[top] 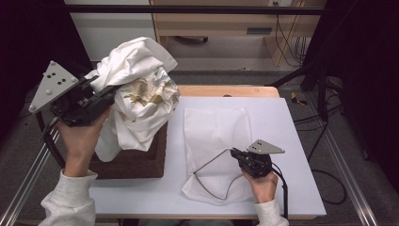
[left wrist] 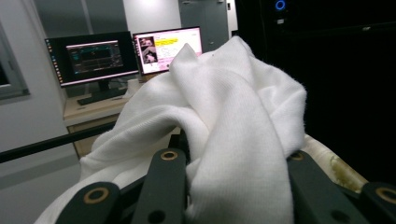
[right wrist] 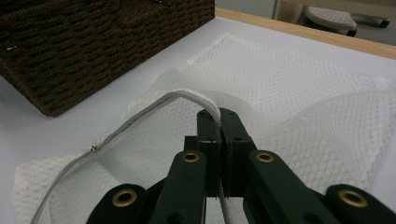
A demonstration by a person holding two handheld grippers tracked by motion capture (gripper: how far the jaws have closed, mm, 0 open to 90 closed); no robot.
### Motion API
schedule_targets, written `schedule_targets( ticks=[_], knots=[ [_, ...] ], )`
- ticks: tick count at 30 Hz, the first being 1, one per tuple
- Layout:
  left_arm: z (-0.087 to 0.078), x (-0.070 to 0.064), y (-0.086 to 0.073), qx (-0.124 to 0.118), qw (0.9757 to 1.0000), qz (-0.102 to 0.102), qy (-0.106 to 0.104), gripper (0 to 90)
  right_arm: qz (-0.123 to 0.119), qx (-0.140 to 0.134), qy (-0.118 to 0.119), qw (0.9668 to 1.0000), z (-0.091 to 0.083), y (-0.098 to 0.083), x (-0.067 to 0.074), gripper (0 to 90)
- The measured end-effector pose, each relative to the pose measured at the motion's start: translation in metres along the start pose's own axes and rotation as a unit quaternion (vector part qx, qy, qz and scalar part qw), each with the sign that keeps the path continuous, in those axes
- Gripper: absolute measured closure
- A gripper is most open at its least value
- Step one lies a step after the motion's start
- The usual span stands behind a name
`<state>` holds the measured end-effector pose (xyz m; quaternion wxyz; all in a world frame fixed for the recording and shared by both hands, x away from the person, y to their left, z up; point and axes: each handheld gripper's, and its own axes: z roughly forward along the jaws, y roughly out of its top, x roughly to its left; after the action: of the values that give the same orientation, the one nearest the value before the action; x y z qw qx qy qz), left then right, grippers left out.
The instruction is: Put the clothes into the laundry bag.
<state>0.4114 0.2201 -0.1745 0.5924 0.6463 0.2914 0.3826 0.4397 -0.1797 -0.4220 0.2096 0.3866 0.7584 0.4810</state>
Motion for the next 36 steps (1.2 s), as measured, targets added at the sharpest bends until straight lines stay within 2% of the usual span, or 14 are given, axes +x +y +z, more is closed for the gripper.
schedule_targets(
  ticks=[1,2,4,5,6,10,13,14,17,23,26,27,28,36],
  knots=[
    [0.0,0.0,0.0,0.0,1.0,0.0,0.0,71.7,0.001,0.0,-0.001,1.0,0.0,0.0,0.0,88.4],
    [-0.001,-0.011,0.004,-0.004,0.9999,0.003,-0.01,71.6,0.002,0.001,-0.002,1.0,0.001,0.0,-0.001,88.4],
    [-0.001,-0.021,0.007,-0.007,0.9998,0.001,-0.02,71.6,0.003,0.001,-0.002,1.0,0.001,0.0,-0.001,88.4],
    [-0.001,-0.021,0.007,-0.007,0.9998,0.001,-0.02,71.6,0.003,0.001,-0.002,1.0,0.001,0.0,-0.001,88.4],
    [-0.001,-0.032,0.007,-0.007,0.9994,0.003,-0.032,71.6,0.003,0.0,-0.003,1.0,0.001,0.0,-0.002,88.4],
    [-0.002,-0.052,0.002,-0.007,0.9983,0.008,-0.058,71.6,0.006,-0.001,-0.006,1.0,0.002,0.001,-0.004,88.5],
    [-0.003,-0.061,-0.004,-0.006,0.9973,0.005,-0.072,71.5,0.008,-0.001,-0.007,0.9999,0.004,0.001,-0.005,88.5],
    [-0.004,-0.068,-0.011,-0.007,0.9961,-0.002,-0.088,71.5,0.009,0.002,-0.009,0.9999,0.005,0.001,-0.006,88.5],
    [-0.005,-0.079,-0.023,0.001,0.994,-0.006,-0.109,71.5,0.009,0.004,-0.01,0.9999,0.006,0.001,-0.007,88.5],
    [-0.002,-0.096,-0.044,0.02,0.9919,0.0,-0.126,71.5,0.012,0.004,-0.011,0.9999,0.008,0.003,-0.01,88.5],
    [0.002,-0.106,-0.066,0.043,0.9884,-0.004,-0.146,71.4,0.015,-0.002,-0.01,0.9998,0.008,0.005,-0.013,88.5],
    [0.002,-0.106,-0.066,0.043,0.9884,-0.004,-0.146,71.4,0.016,-0.002,-0.011,0.9998,0.009,0.005,-0.014,88.6],
    [0.004,-0.111,-0.077,0.054,0.9863,-0.005,-0.156,71.4,0.019,-0.002,-0.01,0.9998,0.009,0.005,-0.014,88.6],
    [0.005,-0.127,-0.123,0.093,0.9789,-0.004,-0.182,71.3,0.026,-0.004,-0.015,0.9995,0.014,0.005,-0.019,88.5]
  ],
)
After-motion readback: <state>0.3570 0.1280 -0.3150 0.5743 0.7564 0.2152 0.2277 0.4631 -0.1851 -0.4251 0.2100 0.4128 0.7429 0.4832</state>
